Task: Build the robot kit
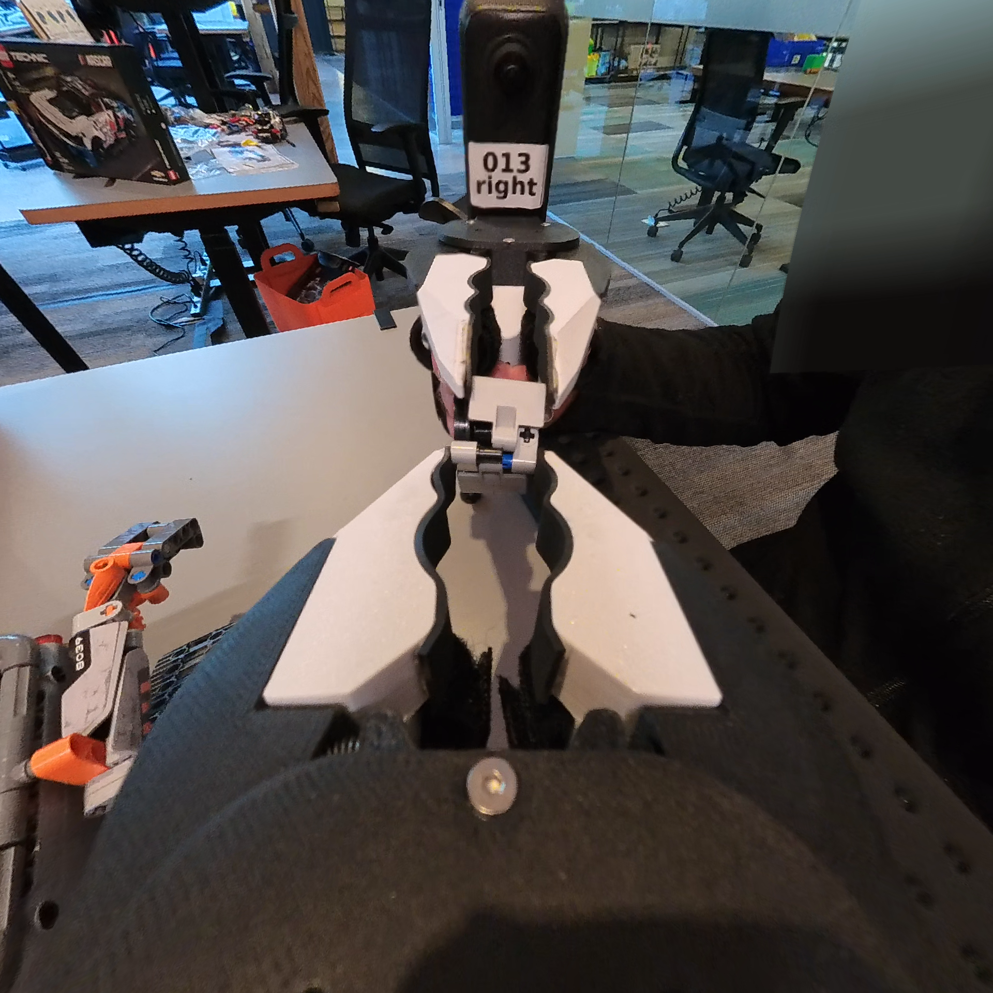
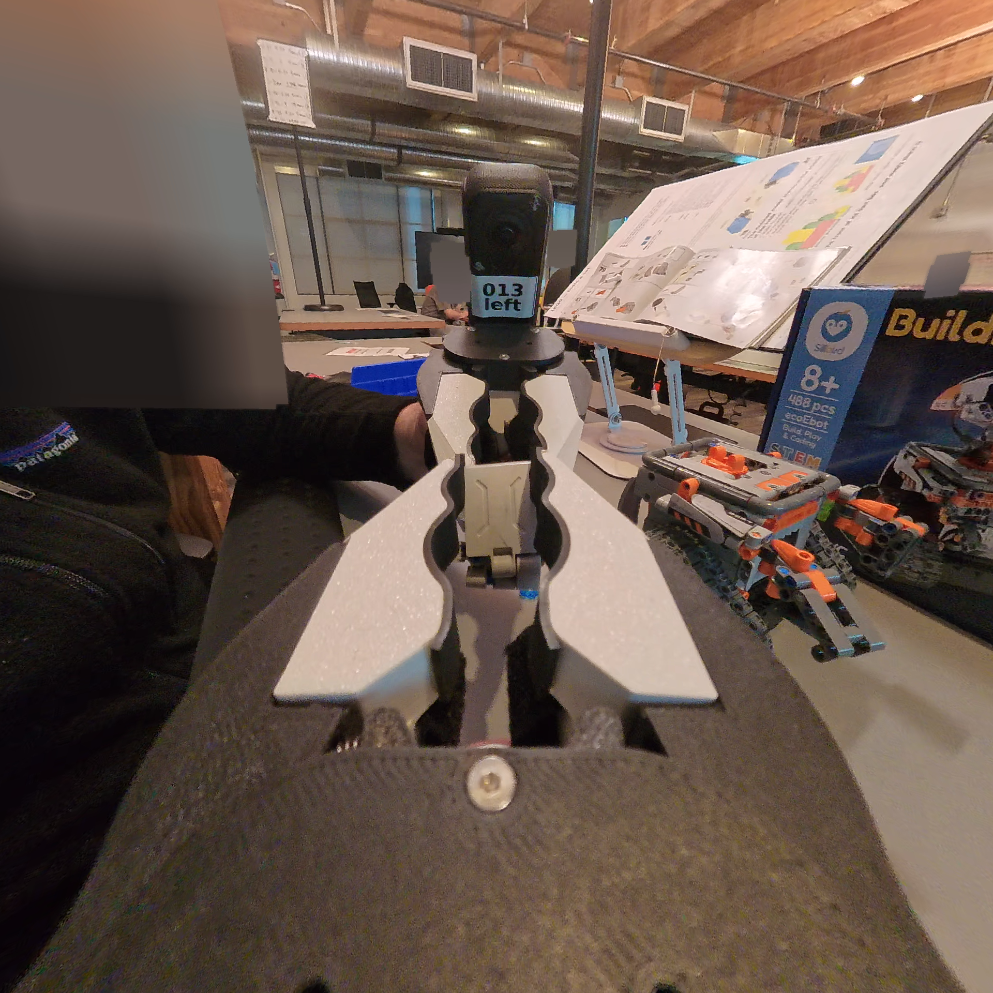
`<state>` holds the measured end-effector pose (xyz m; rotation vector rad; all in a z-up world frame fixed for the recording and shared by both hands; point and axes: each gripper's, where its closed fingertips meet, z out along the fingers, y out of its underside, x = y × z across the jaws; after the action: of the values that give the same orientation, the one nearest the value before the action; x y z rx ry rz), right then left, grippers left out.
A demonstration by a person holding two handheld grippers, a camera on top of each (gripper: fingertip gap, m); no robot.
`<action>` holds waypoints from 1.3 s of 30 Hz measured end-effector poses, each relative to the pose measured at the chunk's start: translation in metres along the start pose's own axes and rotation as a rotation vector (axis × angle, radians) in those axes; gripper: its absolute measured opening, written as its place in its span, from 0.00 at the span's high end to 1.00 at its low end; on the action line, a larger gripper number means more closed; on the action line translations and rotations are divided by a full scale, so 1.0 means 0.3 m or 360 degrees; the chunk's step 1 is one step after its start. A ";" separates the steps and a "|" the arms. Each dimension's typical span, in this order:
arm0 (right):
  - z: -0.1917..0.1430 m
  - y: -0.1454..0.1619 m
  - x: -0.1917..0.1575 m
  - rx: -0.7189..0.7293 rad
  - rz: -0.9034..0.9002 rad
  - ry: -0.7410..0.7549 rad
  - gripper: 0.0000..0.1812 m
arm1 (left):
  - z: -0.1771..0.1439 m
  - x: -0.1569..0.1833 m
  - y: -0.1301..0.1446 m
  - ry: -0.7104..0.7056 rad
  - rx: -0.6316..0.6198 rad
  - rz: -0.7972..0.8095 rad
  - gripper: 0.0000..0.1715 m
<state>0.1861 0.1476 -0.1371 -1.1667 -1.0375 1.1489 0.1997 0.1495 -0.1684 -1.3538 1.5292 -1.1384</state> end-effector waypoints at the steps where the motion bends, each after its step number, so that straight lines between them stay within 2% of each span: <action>1: 0.000 0.002 0.002 -0.0009 -0.0007 0.0002 0.88 | 0.000 -0.003 0.002 -0.0008 -0.0004 0.0002 0.85; 6: -0.007 0.033 0.004 -0.0104 -0.0001 -0.0041 0.88 | -0.001 -0.006 0.026 -0.0085 -0.0139 0.0141 0.85; 10: -0.003 0.088 0.011 -0.0331 -0.0146 -0.0006 0.88 | -0.010 -0.024 0.072 -0.0197 -0.0349 0.0294 0.85; 13: -0.001 0.155 0.025 -0.0582 -0.0272 0.0016 0.88 | -0.014 -0.043 0.129 -0.0278 -0.0571 0.0418 0.85; 17: 0.005 0.266 0.027 -0.0883 -0.0338 -0.0002 0.88 | -0.020 -0.043 0.232 -0.0256 -0.0867 0.0460 0.85; 22: 0.015 0.372 0.027 -0.1076 -0.0352 0.0002 0.88 | -0.025 -0.047 0.334 -0.0250 -0.1147 0.0500 0.85; 28: 0.030 0.427 0.018 -0.1198 -0.0432 0.0019 0.88 | -0.019 -0.037 0.387 -0.0215 -0.1275 0.0508 0.84; 39: 0.019 0.418 0.020 -0.1106 -0.0244 0.0020 0.89 | -0.011 -0.039 0.387 -0.0207 -0.1248 0.0441 0.85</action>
<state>0.1668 0.1579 -0.2607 -1.5865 -1.5513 0.6634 0.1641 0.1649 -0.2786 -1.5842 2.0857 -0.2546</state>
